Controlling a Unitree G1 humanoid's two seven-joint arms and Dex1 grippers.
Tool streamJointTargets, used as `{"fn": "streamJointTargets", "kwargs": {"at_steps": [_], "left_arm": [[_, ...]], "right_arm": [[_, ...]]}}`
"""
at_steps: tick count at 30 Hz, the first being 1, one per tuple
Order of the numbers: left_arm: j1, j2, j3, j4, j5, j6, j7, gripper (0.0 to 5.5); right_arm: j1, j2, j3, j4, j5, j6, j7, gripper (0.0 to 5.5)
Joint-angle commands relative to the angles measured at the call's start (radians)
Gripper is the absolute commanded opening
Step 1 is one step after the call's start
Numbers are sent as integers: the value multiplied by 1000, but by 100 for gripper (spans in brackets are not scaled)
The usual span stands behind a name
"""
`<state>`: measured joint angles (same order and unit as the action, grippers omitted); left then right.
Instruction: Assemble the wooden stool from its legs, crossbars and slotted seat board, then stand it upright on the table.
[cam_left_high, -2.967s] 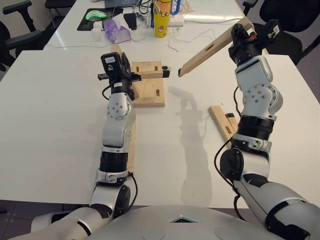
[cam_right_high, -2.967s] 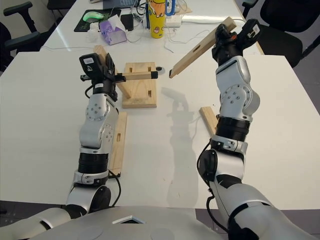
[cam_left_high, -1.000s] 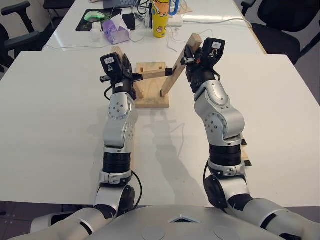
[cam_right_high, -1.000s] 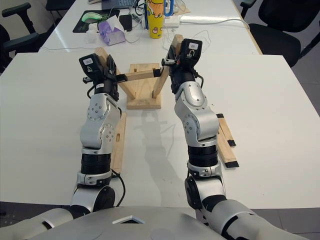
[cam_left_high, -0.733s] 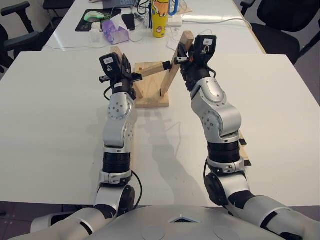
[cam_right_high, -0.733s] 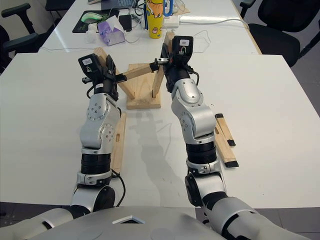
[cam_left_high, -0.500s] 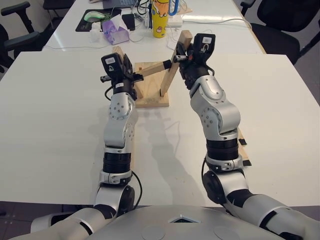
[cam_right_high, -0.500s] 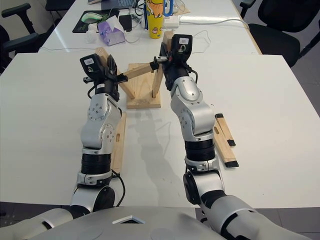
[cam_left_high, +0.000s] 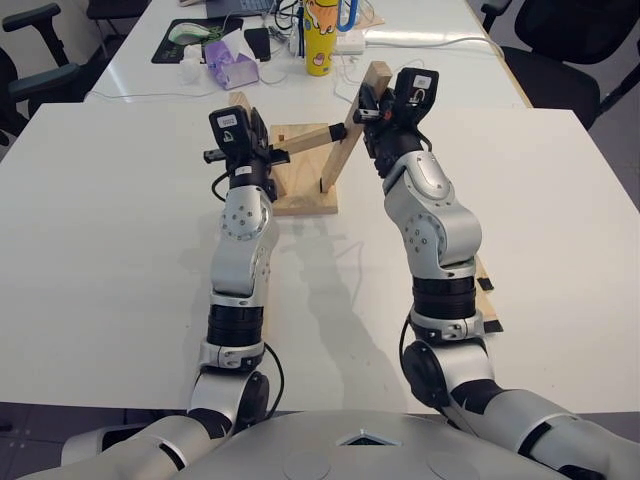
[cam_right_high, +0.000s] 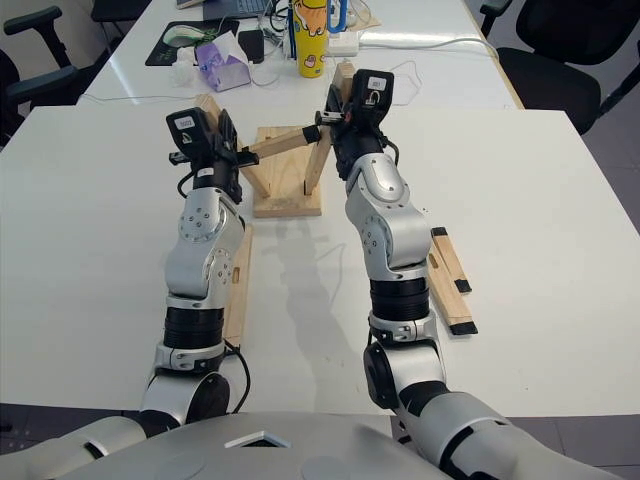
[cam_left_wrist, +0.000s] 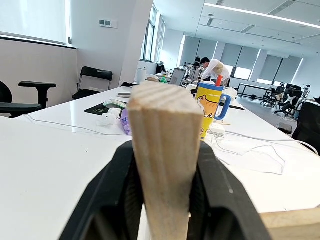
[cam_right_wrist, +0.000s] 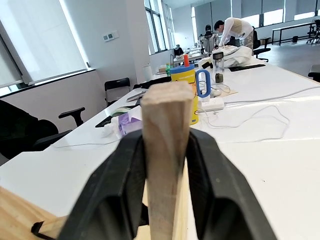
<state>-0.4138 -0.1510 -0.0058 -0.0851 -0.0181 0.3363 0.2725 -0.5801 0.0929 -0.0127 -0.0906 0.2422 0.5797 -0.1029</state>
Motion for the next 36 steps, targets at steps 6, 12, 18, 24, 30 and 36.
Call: {"fn": "streamJointTargets", "kwargs": {"at_steps": [6,12,18,24,30,36], "left_arm": [[20,-8,-6,36,-2,53,-20,104],[20,7,-19,49,16,70,-31,104],[-3,43,-33,106,47,79,-54,104],[-5,51,-27,146,50,70,-53,104],[4,57,-24,160,53,60,-58,104],[13,59,-12,166,46,57,-62,104]], "right_arm": [[54,14,31,25,3,60,31,104],[54,18,25,25,4,53,27,104],[54,20,26,21,1,46,29,104],[54,25,22,14,4,40,30,104],[47,27,-5,29,14,39,21,104],[24,15,-35,60,19,32,20,104]]}}
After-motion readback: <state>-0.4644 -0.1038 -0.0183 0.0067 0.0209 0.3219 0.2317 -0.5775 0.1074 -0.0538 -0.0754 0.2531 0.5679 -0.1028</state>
